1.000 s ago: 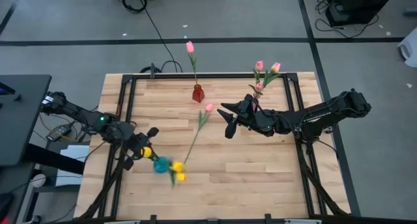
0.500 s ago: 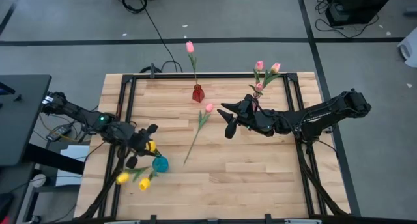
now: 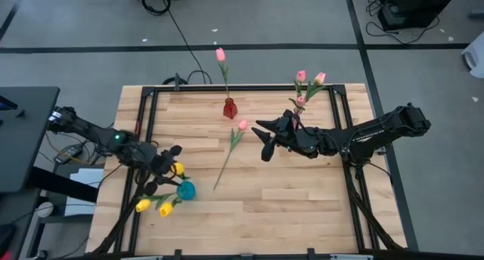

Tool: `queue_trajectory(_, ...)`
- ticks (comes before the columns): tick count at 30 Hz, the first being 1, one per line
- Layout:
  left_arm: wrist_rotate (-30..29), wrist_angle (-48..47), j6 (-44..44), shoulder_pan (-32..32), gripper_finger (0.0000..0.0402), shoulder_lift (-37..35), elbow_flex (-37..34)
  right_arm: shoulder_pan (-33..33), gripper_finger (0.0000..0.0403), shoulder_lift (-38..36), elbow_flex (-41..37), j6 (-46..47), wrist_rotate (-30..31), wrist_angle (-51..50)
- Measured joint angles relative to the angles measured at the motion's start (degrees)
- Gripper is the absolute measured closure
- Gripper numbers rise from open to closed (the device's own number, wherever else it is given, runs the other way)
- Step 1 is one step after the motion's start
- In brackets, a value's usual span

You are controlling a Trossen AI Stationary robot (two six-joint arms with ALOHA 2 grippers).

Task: Sort flowers into vase by color
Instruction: Put the pink tulip into the red vase

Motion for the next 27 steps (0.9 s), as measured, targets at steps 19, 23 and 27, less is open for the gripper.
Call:
queue_trajectory(19, -15.47, -16.64, -4.7, 2.47, 0.0244, -0.04, 9.21, 0.0, 0.0249, 0.0, 0.0, -0.55, -1.97, -0.18)
queue_trajectory(23, -20.42, -15.76, -5.81, 4.95, 0.0244, 0.0, 10.46, 0.0, 0.0249, 0.0, 0.0, -2.52, -1.98, -0.04)
queue_trajectory(27, -26.19, -13.95, -5.14, 6.5, 0.0244, -0.02, 12.89, -0.02, 0.0249, 0.0, 0.0, -5.22, -2.67, 0.11)
